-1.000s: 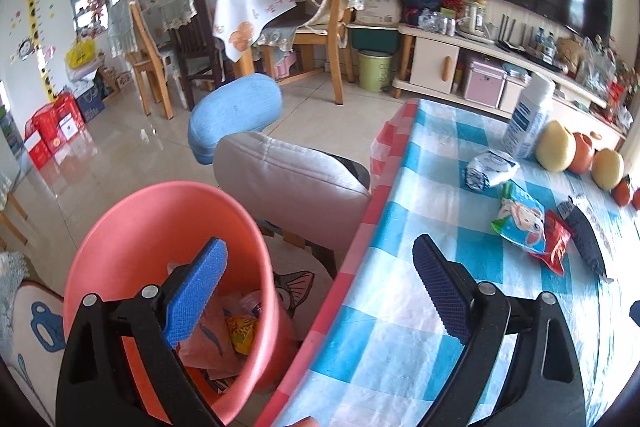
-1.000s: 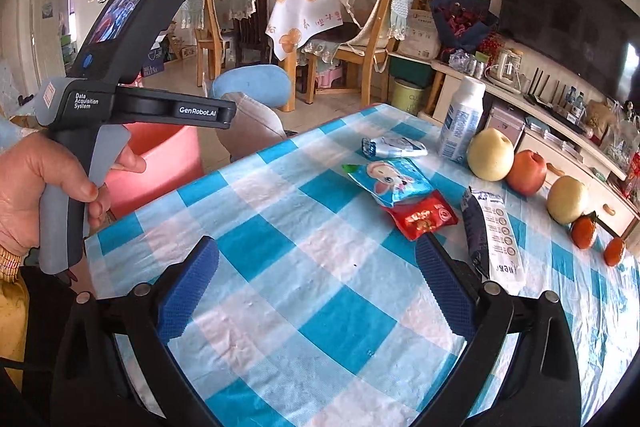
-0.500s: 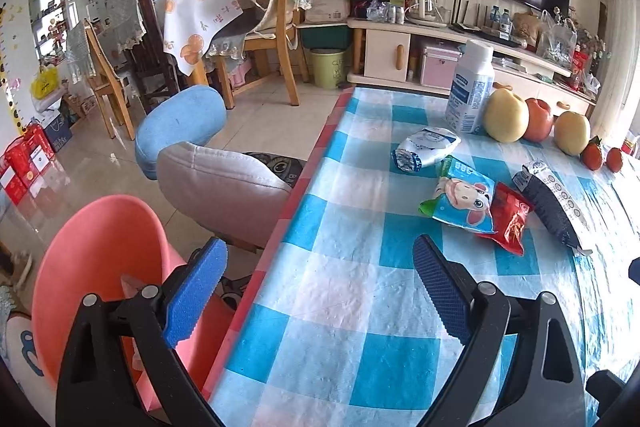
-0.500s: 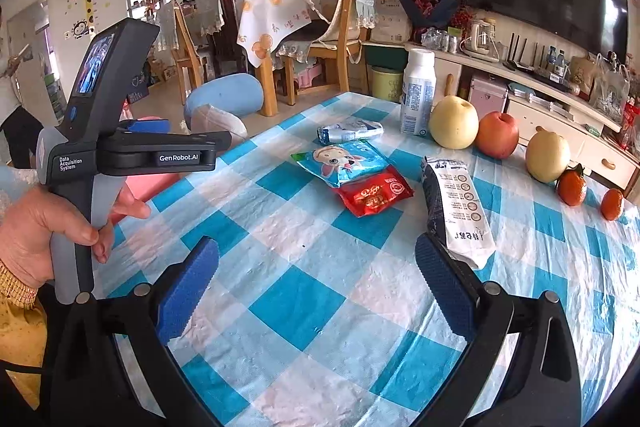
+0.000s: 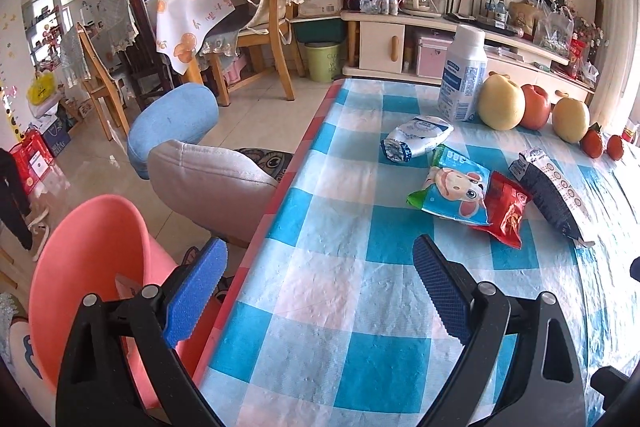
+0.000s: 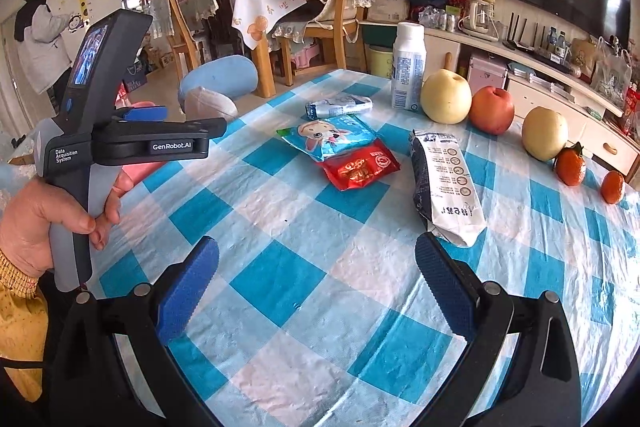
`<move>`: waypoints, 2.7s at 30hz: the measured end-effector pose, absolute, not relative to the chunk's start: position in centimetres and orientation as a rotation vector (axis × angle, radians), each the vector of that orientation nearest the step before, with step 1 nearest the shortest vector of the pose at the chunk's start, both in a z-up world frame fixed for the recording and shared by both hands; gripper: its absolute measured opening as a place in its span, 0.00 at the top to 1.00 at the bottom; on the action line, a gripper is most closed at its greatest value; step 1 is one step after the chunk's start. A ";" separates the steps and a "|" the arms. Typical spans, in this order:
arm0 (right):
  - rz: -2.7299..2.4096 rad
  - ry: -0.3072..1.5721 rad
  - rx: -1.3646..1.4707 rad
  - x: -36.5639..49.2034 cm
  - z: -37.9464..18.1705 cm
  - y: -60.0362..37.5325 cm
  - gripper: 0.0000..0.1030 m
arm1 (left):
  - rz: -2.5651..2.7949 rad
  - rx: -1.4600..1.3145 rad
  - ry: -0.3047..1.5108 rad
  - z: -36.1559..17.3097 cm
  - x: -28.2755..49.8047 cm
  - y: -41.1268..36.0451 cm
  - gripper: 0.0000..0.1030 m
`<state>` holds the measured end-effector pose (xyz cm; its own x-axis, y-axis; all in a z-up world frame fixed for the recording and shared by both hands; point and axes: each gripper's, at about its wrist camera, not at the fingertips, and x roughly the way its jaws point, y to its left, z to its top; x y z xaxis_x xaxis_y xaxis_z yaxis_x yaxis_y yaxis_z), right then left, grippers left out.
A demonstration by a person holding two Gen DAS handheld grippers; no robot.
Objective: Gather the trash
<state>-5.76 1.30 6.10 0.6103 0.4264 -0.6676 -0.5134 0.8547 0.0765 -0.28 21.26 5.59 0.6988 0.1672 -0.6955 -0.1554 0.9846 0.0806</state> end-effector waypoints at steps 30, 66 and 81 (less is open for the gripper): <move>0.415 0.803 0.136 -0.5 6.2 -10.1 0.04 | -0.056 -0.089 0.873 3.6 16.4 14.3 0.10; 0.380 0.823 0.166 0.5 5.8 -12.4 0.04 | -0.257 0.091 0.936 0.2 8.7 4.9 0.62; 0.540 0.935 0.098 0.1 3.9 -8.6 0.04 | -0.180 -0.049 0.899 2.6 9.0 9.0 0.42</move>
<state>0.05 -8.65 3.92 0.4721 0.4817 -0.7383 -0.3984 0.8637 0.3088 9.00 8.97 2.59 0.6081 -0.1761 -0.7740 0.1350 0.9838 -0.1178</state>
